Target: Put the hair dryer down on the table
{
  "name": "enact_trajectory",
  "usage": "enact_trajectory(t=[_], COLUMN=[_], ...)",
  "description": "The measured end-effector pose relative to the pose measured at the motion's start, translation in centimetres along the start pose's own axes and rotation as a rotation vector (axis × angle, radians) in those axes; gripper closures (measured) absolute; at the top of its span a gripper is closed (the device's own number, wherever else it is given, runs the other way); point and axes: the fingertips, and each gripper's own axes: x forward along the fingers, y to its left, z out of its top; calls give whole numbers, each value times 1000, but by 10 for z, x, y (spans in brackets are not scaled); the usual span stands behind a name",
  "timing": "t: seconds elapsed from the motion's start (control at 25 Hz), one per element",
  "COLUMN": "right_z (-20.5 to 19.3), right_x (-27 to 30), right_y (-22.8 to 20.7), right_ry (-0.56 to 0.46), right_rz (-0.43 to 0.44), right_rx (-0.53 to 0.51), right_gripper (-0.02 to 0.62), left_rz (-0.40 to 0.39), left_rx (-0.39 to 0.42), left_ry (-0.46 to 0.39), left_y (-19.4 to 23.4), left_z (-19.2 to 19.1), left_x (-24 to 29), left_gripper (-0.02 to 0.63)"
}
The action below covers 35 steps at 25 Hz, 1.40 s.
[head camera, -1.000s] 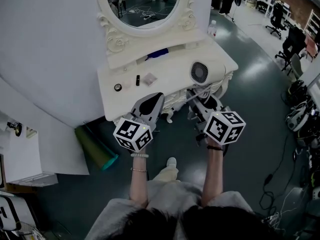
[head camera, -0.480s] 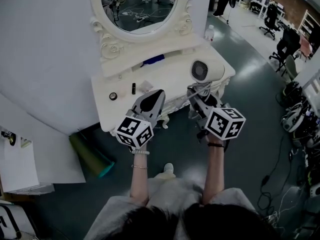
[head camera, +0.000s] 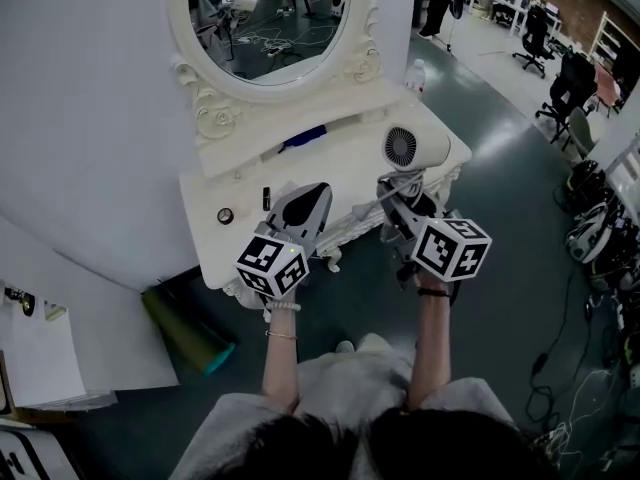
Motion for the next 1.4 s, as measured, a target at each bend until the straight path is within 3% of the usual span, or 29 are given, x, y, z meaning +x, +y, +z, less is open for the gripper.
enact_trajectory(t=[0.8, 1.4], right_z=[38, 25], right_x=[77, 147], right_y=[-115, -202], right_ry=[51, 245], right_rz=[-6, 35], right_rx=[41, 44], right_gripper=[408, 408], left_rz=[12, 122], left_rx=[-33, -102], left_ry=[61, 112], left_y=[42, 83], left_z=[-31, -76], left_x=[124, 207], left_gripper=[601, 601])
